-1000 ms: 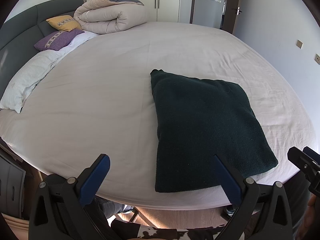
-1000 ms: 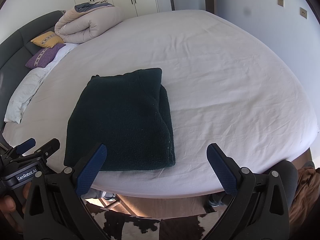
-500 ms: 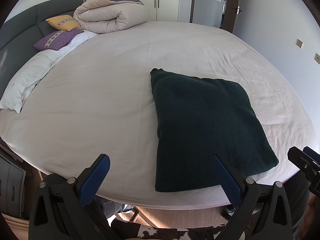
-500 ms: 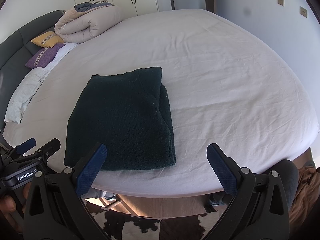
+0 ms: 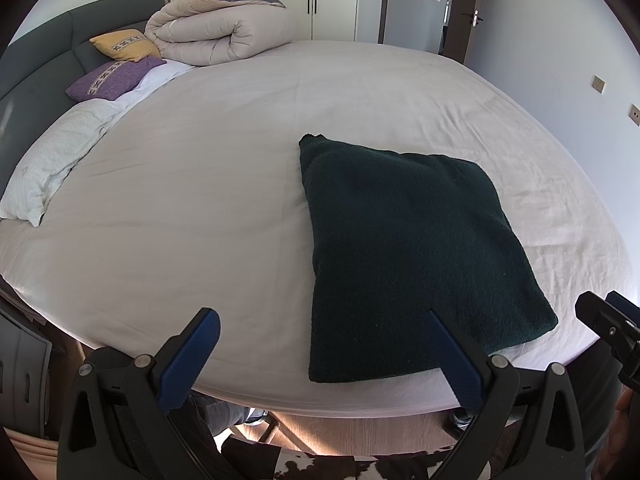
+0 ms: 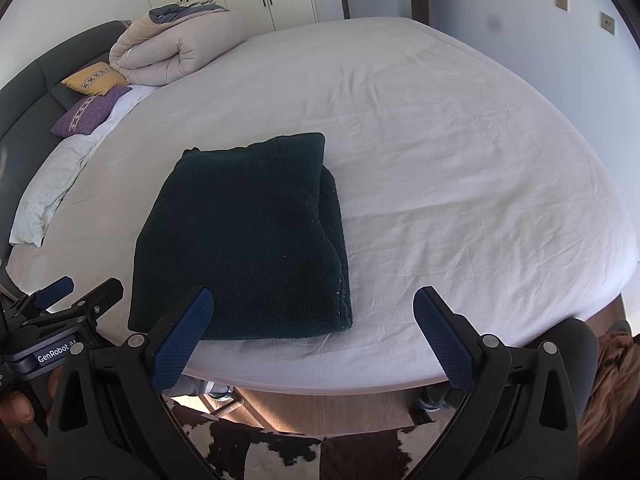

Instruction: Fold small clothes

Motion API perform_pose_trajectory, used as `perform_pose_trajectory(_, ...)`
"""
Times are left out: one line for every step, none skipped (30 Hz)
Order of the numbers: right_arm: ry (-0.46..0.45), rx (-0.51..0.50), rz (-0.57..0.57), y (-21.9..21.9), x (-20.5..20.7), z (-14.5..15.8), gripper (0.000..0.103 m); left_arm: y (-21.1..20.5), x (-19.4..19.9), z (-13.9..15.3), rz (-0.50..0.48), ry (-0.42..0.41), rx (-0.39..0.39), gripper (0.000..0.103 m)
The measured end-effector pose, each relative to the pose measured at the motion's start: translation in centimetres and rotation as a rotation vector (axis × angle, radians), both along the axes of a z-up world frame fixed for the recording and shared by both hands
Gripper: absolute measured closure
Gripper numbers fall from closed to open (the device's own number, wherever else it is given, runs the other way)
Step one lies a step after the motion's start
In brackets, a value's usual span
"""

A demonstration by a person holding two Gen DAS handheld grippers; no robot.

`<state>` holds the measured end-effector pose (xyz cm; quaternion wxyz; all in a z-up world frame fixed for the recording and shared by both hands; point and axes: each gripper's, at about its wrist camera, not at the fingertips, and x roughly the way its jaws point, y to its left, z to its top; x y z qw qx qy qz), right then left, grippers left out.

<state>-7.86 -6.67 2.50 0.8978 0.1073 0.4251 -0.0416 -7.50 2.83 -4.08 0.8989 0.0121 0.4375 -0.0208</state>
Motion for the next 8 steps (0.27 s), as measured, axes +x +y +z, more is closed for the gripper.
perform_pose_trajectory(0.0,0.0,0.0,-0.01,0.0,0.01,0.001,0.06,0.06,-0.02,0.002,0.001,-0.001,0.0)
perform_pose_trajectory(0.001,0.0,0.0,0.08,0.02,-0.03,0.001,0.11,0.13,0.0,0.002,0.003,-0.004,0.0)
perform_pose_trajectory(0.0,0.001,0.0,-0.02,0.01,0.01,0.001,0.16,0.12,-0.03,0.002,0.004,-0.005,0.0)
perform_pose_trajectory(0.001,0.002,0.0,0.04,0.0,-0.06,0.001,0.16,0.12,-0.02,0.002,0.004,-0.004,0.0)
perform_pose_trajectory(0.001,0.002,0.0,0.15,0.0,-0.1,0.001,0.17,0.12,-0.01,-0.001,0.003,-0.004,0.0)
perform_pose_trajectory(0.001,0.001,0.0,0.02,0.01,-0.06,0.001,0.16,0.12,0.01,-0.002,0.0,-0.002,0.0)
perform_pose_trajectory(0.001,0.001,0.0,0.08,0.02,-0.09,0.001,0.1,0.07,0.03,-0.005,-0.004,0.003,0.0)
perform_pose_trajectory(0.001,0.001,0.0,0.1,0.03,-0.11,0.001,0.03,0.05,0.05,-0.009,-0.006,0.008,0.0)
